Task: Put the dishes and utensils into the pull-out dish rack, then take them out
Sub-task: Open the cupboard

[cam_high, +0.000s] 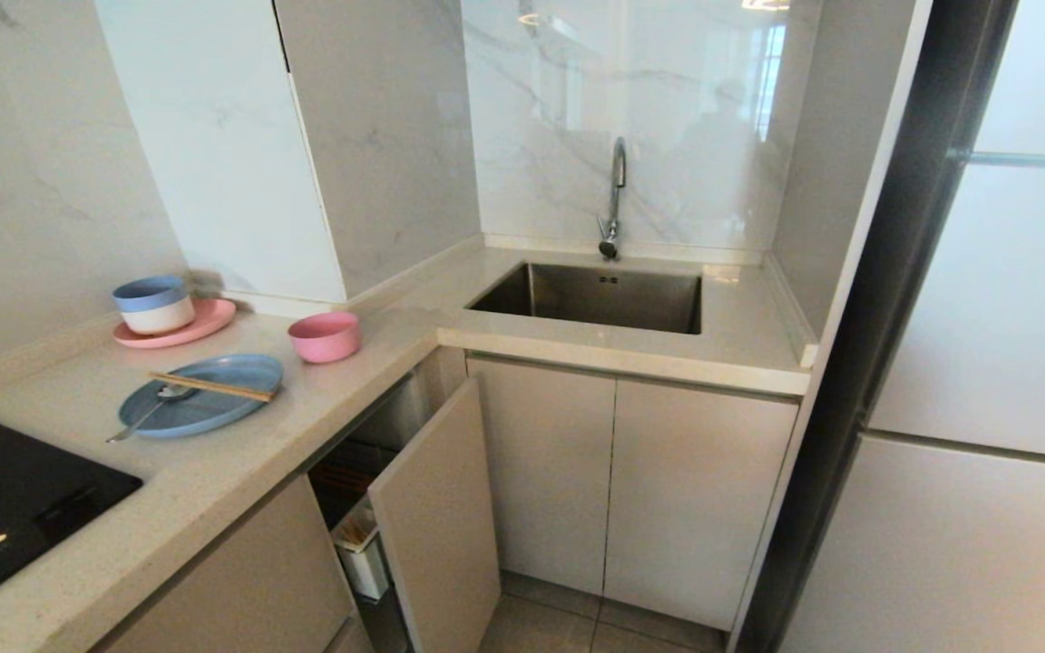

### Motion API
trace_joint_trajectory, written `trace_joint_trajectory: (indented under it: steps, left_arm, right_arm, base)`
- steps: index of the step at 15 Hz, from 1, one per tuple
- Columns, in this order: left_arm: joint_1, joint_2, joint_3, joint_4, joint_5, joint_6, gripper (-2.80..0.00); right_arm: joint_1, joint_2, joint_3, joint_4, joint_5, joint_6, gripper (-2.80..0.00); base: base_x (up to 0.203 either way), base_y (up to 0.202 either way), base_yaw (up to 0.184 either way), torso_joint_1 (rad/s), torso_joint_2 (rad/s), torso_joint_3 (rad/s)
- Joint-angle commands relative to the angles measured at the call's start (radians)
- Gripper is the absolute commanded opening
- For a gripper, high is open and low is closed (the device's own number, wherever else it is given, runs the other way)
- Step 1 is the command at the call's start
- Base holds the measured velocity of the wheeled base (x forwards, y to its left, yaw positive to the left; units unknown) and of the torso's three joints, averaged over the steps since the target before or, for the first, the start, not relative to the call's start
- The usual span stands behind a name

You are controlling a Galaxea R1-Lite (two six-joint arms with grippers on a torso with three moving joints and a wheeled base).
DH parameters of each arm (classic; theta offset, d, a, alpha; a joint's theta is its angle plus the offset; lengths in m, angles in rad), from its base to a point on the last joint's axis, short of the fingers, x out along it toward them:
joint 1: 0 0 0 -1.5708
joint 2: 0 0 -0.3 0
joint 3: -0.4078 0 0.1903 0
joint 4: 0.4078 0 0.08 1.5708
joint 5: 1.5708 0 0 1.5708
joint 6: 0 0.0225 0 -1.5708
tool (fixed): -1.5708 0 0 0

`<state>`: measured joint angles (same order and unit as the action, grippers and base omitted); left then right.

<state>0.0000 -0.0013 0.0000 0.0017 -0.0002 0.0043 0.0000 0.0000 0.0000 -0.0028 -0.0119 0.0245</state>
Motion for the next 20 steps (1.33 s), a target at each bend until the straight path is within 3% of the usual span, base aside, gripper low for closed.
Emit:
trace_joint_trajectory:
  steps: [1,16,17,20]
  left_arm:
    - [0.0,0.0,0.0,0.0,0.0,0.0,-2.8]
    - [0.004,0.001,-0.033,0.021,0.021,0.014,-2.8]
    - [0.003,0.008,-0.067,0.024,0.022,0.013,-2.8]
    - [0.001,0.104,-0.316,0.077,0.022,0.01,-2.8]
  right_arm:
    - [0.0,0.0,0.0,0.0,0.0,0.0,-2.8]
    - [0.0,0.001,0.0,0.0,0.0,0.0,-2.8]
    - [0.0,0.002,0.0,0.0,0.0,0.0,-2.8]
    - [0.0,0.001,0.0,0.0,0.0,0.0,-2.8]
  base:
    - [0.0,0.0,0.0,0.0,0.0,0.0]
    - [0.0,0.0,0.0,0.0,0.0,0.0]
    - [0.0,0.0,0.0,0.0,0.0,0.0]
    - [0.0,0.0,0.0,0.0,0.0,0.0]
